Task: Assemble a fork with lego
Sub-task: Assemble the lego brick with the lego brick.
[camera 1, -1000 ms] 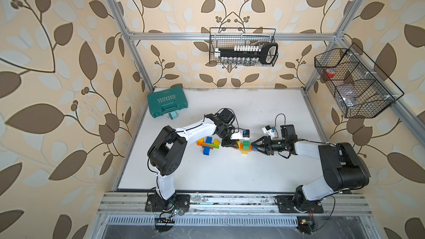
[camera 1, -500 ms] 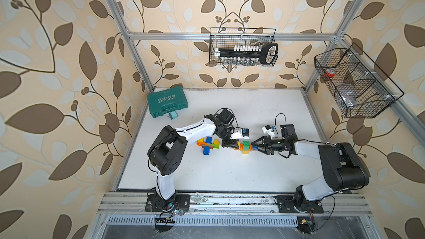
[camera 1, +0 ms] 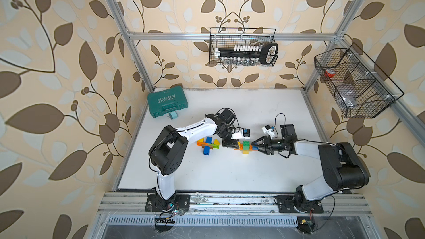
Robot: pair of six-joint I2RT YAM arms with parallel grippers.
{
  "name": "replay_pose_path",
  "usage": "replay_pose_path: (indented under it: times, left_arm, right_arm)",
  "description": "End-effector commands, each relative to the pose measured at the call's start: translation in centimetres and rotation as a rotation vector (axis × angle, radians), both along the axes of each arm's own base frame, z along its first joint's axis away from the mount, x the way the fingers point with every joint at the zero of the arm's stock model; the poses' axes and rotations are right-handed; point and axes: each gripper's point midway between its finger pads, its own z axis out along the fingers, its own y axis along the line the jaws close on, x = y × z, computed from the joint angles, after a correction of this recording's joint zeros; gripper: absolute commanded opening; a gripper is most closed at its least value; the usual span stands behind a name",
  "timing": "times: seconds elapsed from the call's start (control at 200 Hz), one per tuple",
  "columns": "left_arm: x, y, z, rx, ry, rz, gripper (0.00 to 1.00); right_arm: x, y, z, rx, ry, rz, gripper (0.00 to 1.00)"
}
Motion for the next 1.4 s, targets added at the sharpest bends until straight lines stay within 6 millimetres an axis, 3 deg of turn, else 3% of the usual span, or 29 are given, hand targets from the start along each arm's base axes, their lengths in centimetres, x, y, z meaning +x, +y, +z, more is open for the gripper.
replay_pose_path:
  times: [0.0,0.305,0.515,0.79,0.935,1.035,1.265,1.4]
  left_arm:
    - [0.0,1.7,-2.2,0.115,0.042,0.041,0.40]
    - [0.4,1.0,-1.5,0.107,0.072,0.060,0.46]
    - [0.3,0.8,-1.0,0.072,0.081,0.069,0.47]
    - [0.6,1.9,-0.7,0.067,0.082,0.118,0.50]
    - [1.9,2.6,1.3,-0.013,0.083,0.222,0.54]
    - [2.8,3.6,3.0,-0.071,0.080,0.310,0.57]
    - [5.0,7.1,7.1,-0.184,0.112,0.588,0.58]
    - [5.2,8.8,7.9,-0.238,0.162,0.736,0.58]
  right_arm:
    - [-0.8,-0.5,-2.0,-0.063,0.069,-0.017,0.55]
    - [-0.4,-0.3,-0.4,-0.048,0.032,-0.010,0.58]
    - [-0.2,-0.4,0.9,-0.058,-0.008,-0.005,0.73]
    - [0.0,-1.9,1.8,-0.145,-0.054,-0.028,0.81]
    - [0.2,-3.8,2.4,-0.322,-0.131,-0.049,0.82]
    - [0.7,-4.6,4.1,-0.401,-0.238,-0.067,0.81]
    - [0.2,-2.7,7.3,-0.576,-0.459,0.091,0.81]
    - [-0.9,-1.5,8.8,-0.694,-0.583,0.268,0.77]
